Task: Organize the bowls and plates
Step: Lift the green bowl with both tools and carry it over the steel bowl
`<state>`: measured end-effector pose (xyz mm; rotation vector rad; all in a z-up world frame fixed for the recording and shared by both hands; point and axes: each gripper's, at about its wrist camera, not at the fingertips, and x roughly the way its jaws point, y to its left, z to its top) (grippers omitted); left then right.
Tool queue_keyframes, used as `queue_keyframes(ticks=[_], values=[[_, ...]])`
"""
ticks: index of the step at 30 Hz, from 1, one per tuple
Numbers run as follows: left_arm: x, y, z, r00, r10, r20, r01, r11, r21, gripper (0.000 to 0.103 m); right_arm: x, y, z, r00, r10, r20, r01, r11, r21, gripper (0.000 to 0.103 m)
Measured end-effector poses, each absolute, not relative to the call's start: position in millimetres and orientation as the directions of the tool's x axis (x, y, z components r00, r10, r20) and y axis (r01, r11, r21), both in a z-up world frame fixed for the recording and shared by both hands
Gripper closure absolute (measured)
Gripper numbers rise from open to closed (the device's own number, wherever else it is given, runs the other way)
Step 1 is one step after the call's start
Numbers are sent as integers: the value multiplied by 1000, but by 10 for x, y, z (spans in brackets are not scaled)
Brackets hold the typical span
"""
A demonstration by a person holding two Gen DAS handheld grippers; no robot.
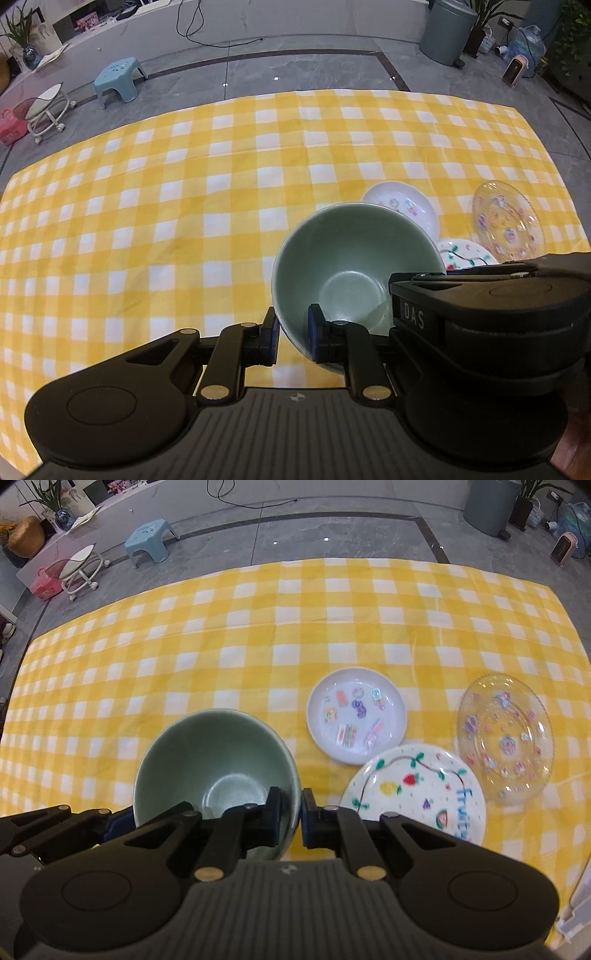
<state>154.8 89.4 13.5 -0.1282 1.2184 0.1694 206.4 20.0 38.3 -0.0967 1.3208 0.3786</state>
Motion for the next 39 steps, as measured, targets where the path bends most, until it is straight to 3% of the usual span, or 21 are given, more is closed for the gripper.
queue_keyframes(ticks=[18, 39], values=[[635, 579, 364, 368, 73, -927, -169, 986, 10, 85, 1025, -108, 719, 219, 235, -947, -311, 937, 161, 95], [200, 333, 0, 297, 62, -953, -104, 994, 32, 84, 525, -273, 344, 165, 178, -970, -326, 938, 117, 95]])
